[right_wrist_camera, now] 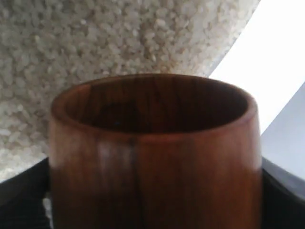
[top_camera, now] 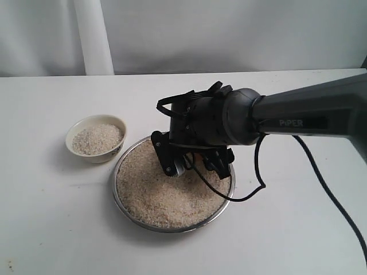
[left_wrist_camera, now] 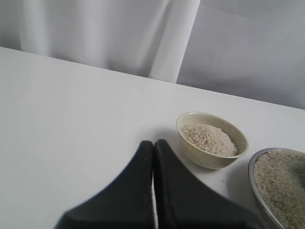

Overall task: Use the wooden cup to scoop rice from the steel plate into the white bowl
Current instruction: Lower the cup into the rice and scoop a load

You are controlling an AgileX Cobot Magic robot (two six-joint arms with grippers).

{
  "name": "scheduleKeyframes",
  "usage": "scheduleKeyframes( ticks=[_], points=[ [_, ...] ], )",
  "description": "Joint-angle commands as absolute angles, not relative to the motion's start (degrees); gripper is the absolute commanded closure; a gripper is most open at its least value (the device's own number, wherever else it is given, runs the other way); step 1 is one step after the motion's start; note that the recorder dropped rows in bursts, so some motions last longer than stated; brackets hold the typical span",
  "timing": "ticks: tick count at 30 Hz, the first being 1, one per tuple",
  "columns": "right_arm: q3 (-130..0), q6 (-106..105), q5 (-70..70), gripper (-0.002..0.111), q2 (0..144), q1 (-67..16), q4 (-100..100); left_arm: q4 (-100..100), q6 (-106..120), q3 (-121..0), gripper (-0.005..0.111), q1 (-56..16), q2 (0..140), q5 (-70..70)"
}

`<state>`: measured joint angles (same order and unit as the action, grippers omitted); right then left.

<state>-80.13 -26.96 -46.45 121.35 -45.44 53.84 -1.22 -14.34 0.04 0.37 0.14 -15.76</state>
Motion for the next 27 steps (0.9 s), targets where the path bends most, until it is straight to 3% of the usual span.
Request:
scheduleKeyframes(
  ticks=[1, 27],
  points=[
    [-80.07, -26.90, -43.79, 0.108, 122.05, -46.20, 53.83, -1.02, -14.53, 0.00, 0.107, 0.00, 0.00, -15.23],
    [-80.07, -26.48, -33.56, 0.108, 126.93, -46.92, 44.38, -1.02, -14.53, 0.00, 0.107, 0.00, 0.00, -15.23]
  ],
)
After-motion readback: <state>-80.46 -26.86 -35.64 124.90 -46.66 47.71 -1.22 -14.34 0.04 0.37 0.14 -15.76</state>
